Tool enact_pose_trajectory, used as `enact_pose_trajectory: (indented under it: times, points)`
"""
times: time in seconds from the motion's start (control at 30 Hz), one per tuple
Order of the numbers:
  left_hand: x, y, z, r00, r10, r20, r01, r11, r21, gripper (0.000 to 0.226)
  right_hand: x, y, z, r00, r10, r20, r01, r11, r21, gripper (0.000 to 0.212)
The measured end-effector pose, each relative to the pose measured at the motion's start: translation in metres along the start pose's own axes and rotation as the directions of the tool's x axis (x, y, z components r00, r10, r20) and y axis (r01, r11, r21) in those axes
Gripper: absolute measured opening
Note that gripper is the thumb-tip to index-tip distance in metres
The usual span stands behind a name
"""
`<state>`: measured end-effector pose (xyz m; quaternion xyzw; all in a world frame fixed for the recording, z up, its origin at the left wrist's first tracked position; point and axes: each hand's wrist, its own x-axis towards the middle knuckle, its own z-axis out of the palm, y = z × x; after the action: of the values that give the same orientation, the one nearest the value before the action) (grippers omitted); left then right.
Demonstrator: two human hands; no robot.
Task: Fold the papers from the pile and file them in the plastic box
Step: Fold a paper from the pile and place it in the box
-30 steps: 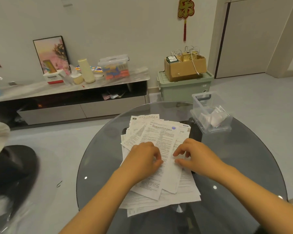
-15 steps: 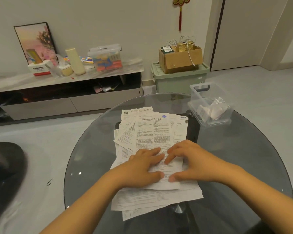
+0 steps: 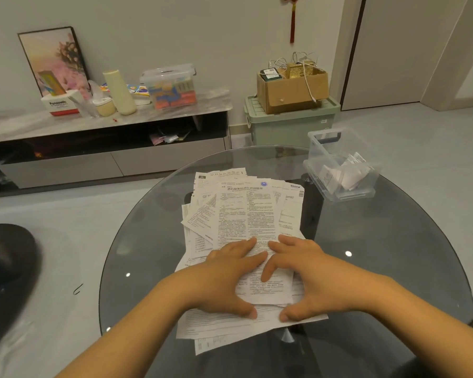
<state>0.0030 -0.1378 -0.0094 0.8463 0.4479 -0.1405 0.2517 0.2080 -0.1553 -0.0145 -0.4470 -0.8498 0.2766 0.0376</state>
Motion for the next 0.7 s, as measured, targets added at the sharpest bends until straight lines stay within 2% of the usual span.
enact_pose_trajectory:
  times: [0.17, 0.27, 0.4, 0.5, 0.6, 0.7]
  points:
    - [-0.005, -0.005, -0.007, 1.000, 0.005, -0.001, -0.005, 0.995, -0.099, 0.076, 0.003, 0.005, -0.002, 0.996, -0.026, -0.082, 0.035, 0.993, 0.110, 0.019]
    - [-0.009, -0.007, -0.015, 0.999, 0.008, -0.035, -0.015, 0.981, -0.195, 0.057, 0.004, 0.011, -0.006, 0.995, -0.029, -0.098, 0.047, 0.981, 0.186, 0.016]
    - [-0.014, -0.009, -0.021, 0.998, 0.028, -0.049, -0.043, 0.935, -0.352, 0.030, 0.003, 0.012, -0.016, 0.998, 0.046, -0.049, -0.025, 0.935, 0.354, 0.013]
    - [-0.017, -0.011, -0.022, 0.990, 0.023, -0.137, -0.086, 0.877, -0.472, 0.031, 0.001, 0.010, -0.024, 0.994, 0.108, -0.029, -0.082, 0.879, 0.470, 0.010]
    - [-0.019, -0.011, -0.024, 0.977, -0.031, -0.210, -0.100, 0.805, -0.584, 0.040, -0.001, 0.010, -0.029, 0.984, 0.138, -0.110, -0.047, 0.804, 0.593, 0.022]
    - [-0.020, -0.008, -0.026, 0.977, -0.042, -0.209, -0.114, 0.724, -0.680, 0.026, -0.001, 0.009, -0.029, 0.954, 0.218, -0.204, -0.021, 0.730, 0.684, 0.060]
